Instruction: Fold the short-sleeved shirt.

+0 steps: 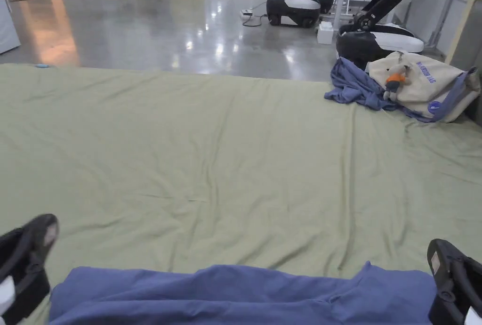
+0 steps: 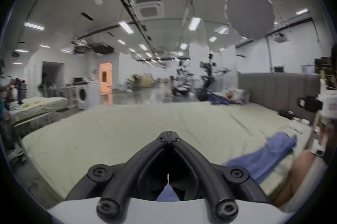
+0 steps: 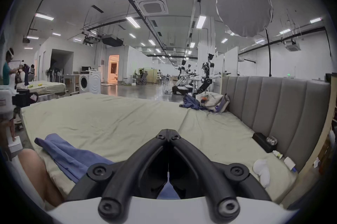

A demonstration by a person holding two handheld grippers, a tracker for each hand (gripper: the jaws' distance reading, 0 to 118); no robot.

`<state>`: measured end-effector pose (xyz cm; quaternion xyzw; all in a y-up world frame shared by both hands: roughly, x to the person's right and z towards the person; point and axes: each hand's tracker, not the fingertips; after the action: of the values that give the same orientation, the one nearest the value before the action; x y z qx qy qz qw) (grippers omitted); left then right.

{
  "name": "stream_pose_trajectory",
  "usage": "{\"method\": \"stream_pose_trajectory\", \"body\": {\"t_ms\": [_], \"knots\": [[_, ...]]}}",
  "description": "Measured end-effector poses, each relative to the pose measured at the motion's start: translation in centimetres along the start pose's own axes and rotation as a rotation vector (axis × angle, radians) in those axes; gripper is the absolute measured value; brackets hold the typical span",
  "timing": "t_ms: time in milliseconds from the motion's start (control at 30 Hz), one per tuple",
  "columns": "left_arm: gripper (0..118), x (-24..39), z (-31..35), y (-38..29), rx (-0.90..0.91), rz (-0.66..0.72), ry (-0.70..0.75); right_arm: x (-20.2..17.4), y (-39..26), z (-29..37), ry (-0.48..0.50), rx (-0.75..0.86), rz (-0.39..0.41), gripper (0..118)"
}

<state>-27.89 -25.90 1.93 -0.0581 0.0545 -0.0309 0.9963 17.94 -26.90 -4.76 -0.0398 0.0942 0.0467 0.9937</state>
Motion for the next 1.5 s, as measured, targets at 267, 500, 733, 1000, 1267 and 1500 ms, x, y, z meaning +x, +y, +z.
{"method": "stream_pose_trajectory", "body": {"t_ms": [267,500,733,1000,1267,1500], "knots": [[0,-1.6,0.4,-1.2,0.004,0.022,0.066,0.0,-0.5,-0.4,-0.033,-0.007,-0.004,2],[0,-3.9,-2.4,-1.7,-0.174,-0.071,-0.019,0.6,0.2,-0.5,0.011,-0.026,-0.014,2],[12,-10.7,-7.7,-0.3,-0.554,0.215,-0.295,0.5,1.4,-0.5,0.059,-0.027,0.001,2],[79,-13.1,-16.3,-5.3,-0.896,0.398,-0.326,0.1,2.2,-0.6,0.095,-0.042,0.008,2],[79,-9.0,-17.2,-5.8,-1.004,0.297,-0.351,0.9,2.3,-0.8,0.100,-0.063,-0.015,2],[80,-8.7,-18.4,-7.4,-1.014,0.283,-0.281,1.0,2.2,-0.7,0.107,-0.073,-0.008,2]]}}
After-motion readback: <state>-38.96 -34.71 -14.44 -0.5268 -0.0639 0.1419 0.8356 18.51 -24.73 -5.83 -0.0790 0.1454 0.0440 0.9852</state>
